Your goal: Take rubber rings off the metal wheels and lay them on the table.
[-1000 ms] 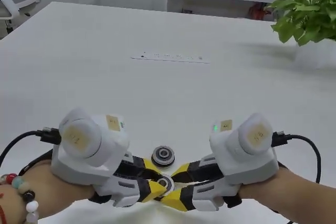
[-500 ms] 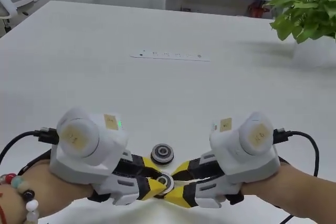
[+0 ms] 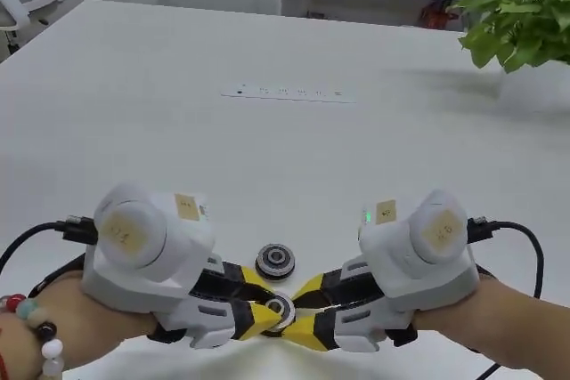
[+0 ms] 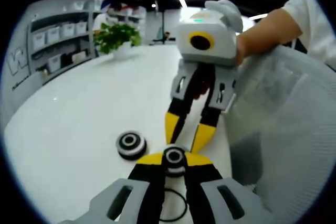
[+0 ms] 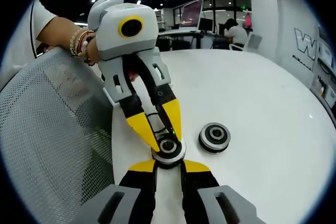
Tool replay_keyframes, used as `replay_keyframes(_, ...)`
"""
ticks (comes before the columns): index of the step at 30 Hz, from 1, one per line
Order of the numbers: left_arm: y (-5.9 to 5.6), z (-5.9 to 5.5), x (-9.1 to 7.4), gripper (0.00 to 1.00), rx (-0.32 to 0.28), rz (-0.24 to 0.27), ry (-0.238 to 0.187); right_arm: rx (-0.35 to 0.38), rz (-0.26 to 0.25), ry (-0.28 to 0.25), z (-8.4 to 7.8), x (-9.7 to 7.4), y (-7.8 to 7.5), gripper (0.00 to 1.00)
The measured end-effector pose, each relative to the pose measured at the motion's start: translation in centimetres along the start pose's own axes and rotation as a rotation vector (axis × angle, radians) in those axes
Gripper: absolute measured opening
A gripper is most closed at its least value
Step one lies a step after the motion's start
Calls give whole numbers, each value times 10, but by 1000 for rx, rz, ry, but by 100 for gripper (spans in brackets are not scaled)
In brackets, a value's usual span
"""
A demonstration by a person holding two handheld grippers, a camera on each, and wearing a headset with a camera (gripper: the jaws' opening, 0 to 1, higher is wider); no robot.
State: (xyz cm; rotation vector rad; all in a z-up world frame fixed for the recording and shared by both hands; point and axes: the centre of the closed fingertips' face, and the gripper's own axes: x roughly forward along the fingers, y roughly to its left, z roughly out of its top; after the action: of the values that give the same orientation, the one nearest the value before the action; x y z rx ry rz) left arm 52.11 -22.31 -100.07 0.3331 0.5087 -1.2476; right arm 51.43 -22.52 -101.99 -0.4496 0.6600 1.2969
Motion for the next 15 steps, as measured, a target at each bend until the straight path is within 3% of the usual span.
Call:
replay_keyframes(3, 1, 0, 0, 14, -4, 7, -1, -6, -17, 8, -3, -1, -4, 2)
replay_keyframes(8, 2, 0, 0, 14, -5, 10, -3, -19, -14, 19, -3, -1, -3, 1)
replay_keyframes(15, 2, 0, 0, 14, -5, 13, -3, 40, -21, 16, -3, -1, -5, 0)
